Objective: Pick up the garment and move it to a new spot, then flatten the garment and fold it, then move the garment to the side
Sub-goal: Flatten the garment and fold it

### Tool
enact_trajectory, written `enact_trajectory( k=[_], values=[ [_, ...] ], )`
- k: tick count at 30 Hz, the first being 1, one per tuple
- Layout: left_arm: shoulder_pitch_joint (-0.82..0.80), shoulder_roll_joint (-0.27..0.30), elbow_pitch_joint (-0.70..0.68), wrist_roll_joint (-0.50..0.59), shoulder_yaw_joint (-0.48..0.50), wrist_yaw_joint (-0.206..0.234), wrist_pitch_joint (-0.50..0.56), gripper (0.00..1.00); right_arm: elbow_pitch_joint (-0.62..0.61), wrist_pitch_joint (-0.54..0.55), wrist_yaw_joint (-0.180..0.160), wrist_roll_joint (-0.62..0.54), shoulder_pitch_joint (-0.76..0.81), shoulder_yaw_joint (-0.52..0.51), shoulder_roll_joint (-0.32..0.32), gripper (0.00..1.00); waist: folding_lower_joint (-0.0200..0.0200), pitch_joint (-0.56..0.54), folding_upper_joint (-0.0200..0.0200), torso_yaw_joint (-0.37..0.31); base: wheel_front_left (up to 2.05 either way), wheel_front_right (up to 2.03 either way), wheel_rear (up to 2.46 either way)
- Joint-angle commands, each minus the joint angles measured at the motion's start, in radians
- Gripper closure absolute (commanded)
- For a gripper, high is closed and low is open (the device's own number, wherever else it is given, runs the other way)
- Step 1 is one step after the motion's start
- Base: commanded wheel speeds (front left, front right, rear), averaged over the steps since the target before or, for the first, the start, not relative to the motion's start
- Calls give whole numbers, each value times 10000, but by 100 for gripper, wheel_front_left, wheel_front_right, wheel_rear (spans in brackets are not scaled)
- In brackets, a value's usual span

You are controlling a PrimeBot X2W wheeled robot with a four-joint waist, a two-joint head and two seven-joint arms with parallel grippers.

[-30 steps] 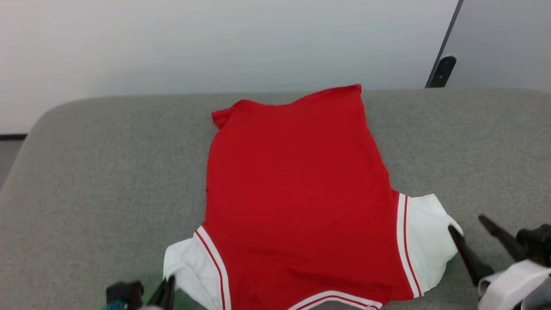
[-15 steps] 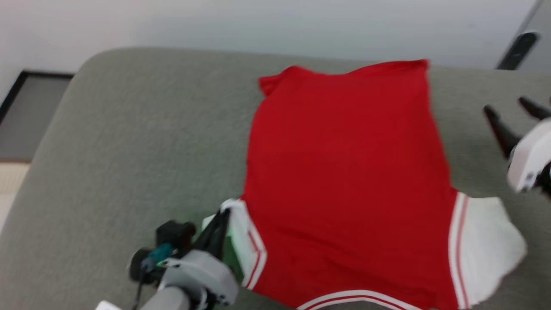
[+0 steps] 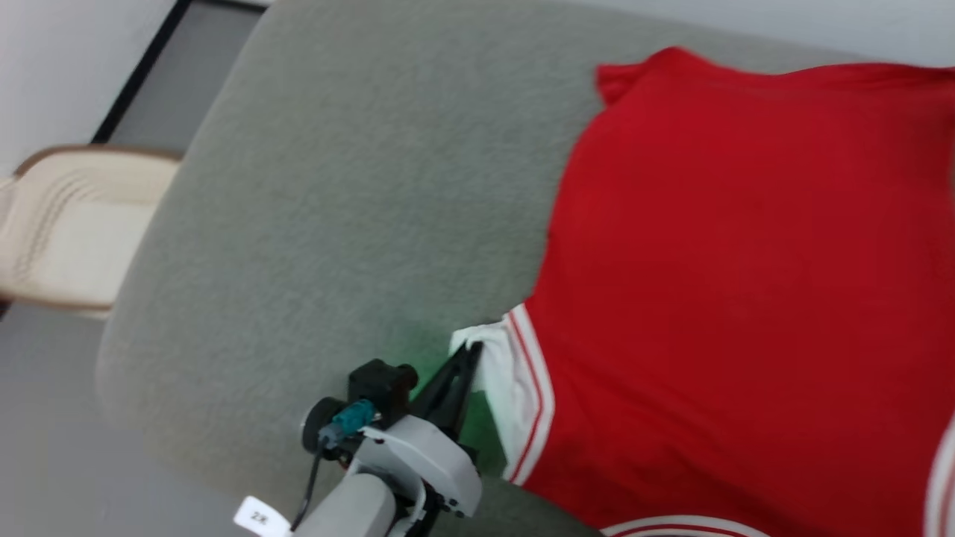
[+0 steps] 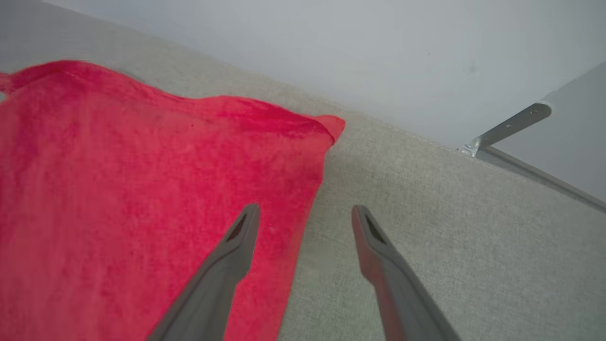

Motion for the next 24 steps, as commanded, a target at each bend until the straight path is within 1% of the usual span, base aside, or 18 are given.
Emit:
enact_trajectory(
  k=[1, 7, 11, 15, 16, 17, 19, 24],
  values=[
    [-150, -171, 73, 131, 71, -151, -1, 100, 410, 232, -11, -154, -309, -78, -65, 0, 0, 882, 0, 1026, 0, 0, 0],
    [-144, -650, 319, 589, 191, -611, -1, 100, 2124, 894, -11, -860, -1266, -655, 11, 0, 0, 1363, 0, 1541, 0, 0, 0],
    [-170, -881, 383, 759, 294, -788, 0, 100, 3080, 589, -11, -1581, -1569, -1004, 21, 0, 0, 1664, 0, 1763, 0, 0, 0],
    [-222, -1022, 433, 929, 356, -926, 3, 100, 3954, 241, -9, -2010, -1435, -1324, 338, 1, 0, 1902, 0, 1894, 0, 0, 0],
    [-219, -1045, 476, 956, 385, -928, 9, 100, 4122, 147, 0, -2066, -1402, -1379, 426, 69, 0, 1944, 0, 1901, 0, 0, 0],
    [-238, -1061, 524, 967, 420, -948, 10, 100, 4255, 49, 2, -2167, -1354, -1401, 482, 100, 0, 1970, 0, 1911, 0, 0, 0],
    [-280, -1080, 602, 990, 522, -996, 12, 100, 4465, -90, 2, -2289, -1320, -1399, 595, 100, 0, 1989, 0, 1887, 0, 0, 0],
    [-273, -1098, 940, 1040, 782, -1047, 36, 100, 4683, -425, 9, -2432, -1411, -1513, 606, 100, 0, 1743, 0, 1700, 0, 0, 0]
  ],
)
